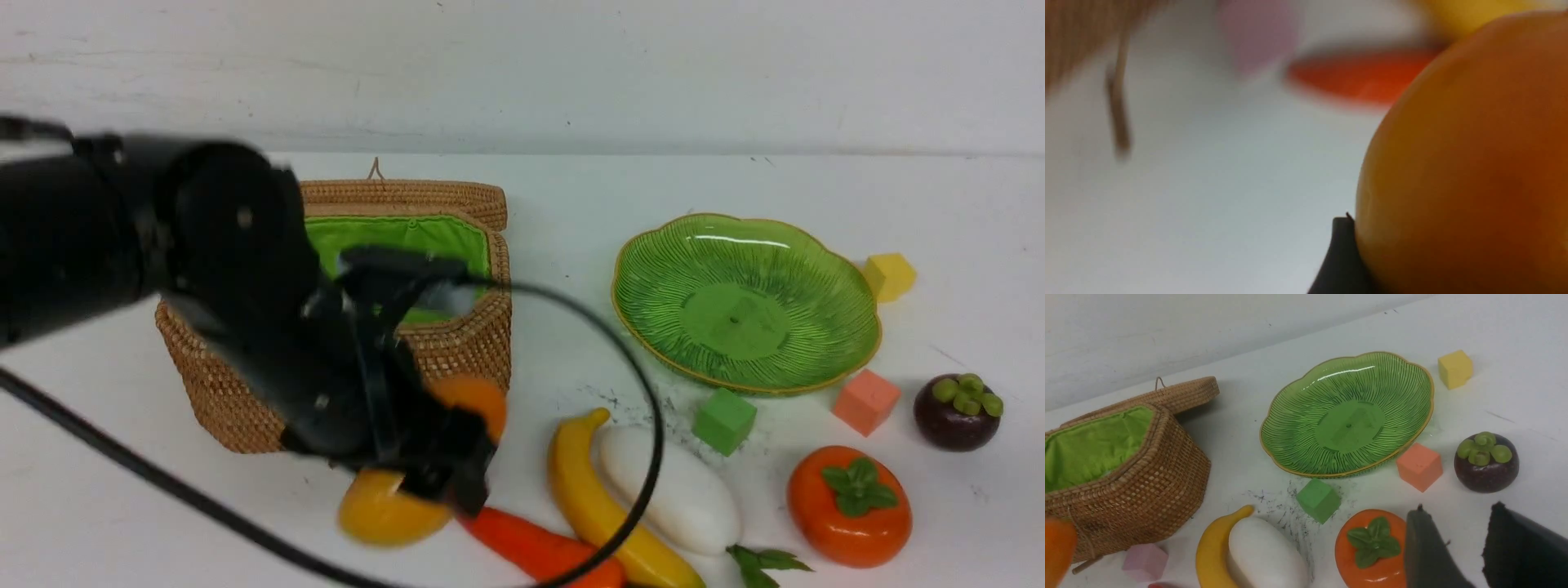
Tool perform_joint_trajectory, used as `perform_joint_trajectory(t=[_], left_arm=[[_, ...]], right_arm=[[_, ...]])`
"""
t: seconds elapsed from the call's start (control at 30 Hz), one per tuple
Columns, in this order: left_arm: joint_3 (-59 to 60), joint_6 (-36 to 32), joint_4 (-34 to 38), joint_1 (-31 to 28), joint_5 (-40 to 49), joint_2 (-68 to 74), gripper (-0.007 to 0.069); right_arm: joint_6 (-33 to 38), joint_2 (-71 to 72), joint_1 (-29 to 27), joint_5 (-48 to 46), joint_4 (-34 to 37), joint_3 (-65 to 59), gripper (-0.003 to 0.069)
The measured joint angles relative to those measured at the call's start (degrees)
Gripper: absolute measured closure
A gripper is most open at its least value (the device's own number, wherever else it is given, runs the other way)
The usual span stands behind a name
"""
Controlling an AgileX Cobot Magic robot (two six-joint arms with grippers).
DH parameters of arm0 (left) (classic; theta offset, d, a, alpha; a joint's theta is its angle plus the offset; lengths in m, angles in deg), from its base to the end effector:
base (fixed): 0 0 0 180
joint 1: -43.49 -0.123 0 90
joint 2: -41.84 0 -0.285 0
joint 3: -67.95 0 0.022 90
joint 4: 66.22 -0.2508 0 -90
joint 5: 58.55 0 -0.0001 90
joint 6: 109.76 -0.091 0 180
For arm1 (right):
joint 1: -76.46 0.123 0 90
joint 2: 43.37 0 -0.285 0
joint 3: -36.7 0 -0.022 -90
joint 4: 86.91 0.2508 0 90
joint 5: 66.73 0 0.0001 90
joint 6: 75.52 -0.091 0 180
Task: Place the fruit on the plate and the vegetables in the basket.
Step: Grab the mango with your left arm and place it on the right plate
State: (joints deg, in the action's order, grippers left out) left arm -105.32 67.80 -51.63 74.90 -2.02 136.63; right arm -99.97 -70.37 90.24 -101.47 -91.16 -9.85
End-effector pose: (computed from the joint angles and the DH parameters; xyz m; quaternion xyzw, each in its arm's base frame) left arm 0.2532 -0.1770 0.2964 0.2370 0.9457 -0.1608 0.1535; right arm 0.0657 0.0121 0.3160 0.0630 0.8076 0.1586 0.5645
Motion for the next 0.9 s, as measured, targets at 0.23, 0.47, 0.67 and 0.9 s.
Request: perform_joint_trajectory(t=[0.23, 0.47, 0.67, 0.9], left_arm=[[-26.9, -1.6, 3.5, 0.0, -2.7, 12.1, 0.0057], [-52.3, -1.0, 6.7, 0.0, -2.2, 32.4, 0.0057], [-70.5, 4.5, 7.3, 1.3, -3.3, 49.4, 0.0057], [-73.6, 5.6, 5.2, 4.7, -9.0, 57.6, 0.0055]], right_arm=[[0.0, 0.0, 0.0, -0.1, 0.0, 0.0, 0.0414], [0.0, 0.0, 0.0, -0.1, 0.0, 0.0, 0.0414], [0.0, 0.0, 0.0, -1.2, 0.1, 0.0, 0.0414], [0.0, 0.0, 0.0, -3.5, 0.2, 0.0, 0.0414]])
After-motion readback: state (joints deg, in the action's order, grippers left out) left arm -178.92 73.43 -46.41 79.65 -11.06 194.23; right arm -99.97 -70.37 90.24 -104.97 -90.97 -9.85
